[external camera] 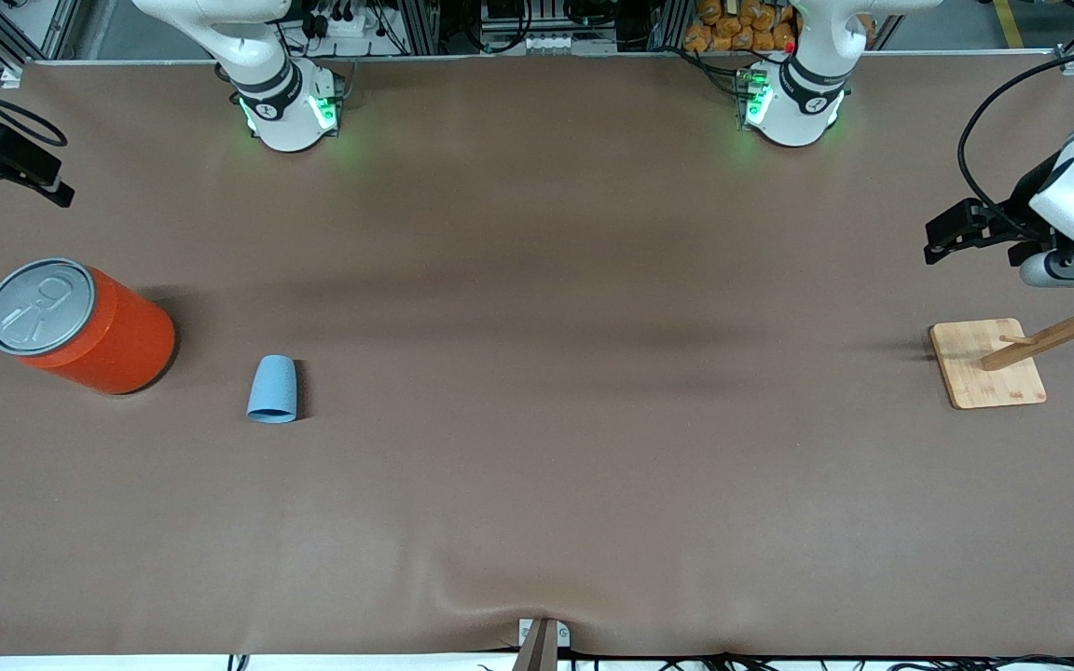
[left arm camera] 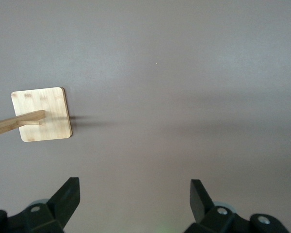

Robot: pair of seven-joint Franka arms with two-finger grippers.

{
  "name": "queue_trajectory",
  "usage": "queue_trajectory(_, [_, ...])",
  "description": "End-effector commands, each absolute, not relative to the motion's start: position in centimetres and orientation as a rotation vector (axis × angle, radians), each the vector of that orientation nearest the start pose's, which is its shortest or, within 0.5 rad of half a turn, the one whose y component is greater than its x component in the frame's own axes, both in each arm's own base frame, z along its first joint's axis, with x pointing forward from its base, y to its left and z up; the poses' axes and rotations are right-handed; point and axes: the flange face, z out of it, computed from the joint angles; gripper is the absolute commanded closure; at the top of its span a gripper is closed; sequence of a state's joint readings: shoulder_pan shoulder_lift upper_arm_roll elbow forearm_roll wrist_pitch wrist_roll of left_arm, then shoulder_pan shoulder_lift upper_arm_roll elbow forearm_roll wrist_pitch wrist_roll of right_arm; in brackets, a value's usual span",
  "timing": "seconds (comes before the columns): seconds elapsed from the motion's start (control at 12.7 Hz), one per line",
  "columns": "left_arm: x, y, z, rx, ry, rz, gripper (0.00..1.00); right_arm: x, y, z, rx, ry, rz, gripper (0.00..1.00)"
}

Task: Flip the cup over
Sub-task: 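Reach the right gripper down to the light blue cup lying on its side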

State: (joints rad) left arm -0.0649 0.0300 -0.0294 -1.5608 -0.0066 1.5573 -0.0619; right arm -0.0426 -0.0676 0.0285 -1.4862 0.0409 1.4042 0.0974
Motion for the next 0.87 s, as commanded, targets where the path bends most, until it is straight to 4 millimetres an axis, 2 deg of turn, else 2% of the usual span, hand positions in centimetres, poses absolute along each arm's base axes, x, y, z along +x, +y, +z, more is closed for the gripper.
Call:
queue_trajectory(0.0, [56.1, -5.2, 61.3, -3.131, 0.058, 0.035, 0.0, 51.5, -0.3, 68.9, -3.105, 0.138, 0.049, 0.0])
queue_trajectory(0.39, [56.1, -5.3, 61.4, -3.128, 0.06, 0.032, 0.0, 51.6, -0.1, 68.4, -3.103, 0.137, 0.064, 0.0])
queue_trajectory(0.55, [56.1, -5.5, 61.4, -3.128, 0.067, 0.032, 0.0, 53.7, -0.1, 65.3, -3.095, 0.14, 0.156, 0.0])
queue_trajectory(0.63, [56.1, -5.6, 61.4, -3.128, 0.07, 0.032, 0.0, 55.0, 0.2, 62.6, -3.102, 0.127, 0.233, 0.0])
queue_trajectory(0.71, [56.0, -5.7, 61.5, -3.128, 0.072, 0.03, 0.0, 57.3, -0.1, 58.0, -3.089, 0.133, 0.363, 0.0])
queue_trajectory(0.79, [56.0, -5.9, 61.6, -3.128, 0.077, 0.025, 0.0, 58.1, -0.3, 55.2, -3.07, 0.153, 0.469, 0.0])
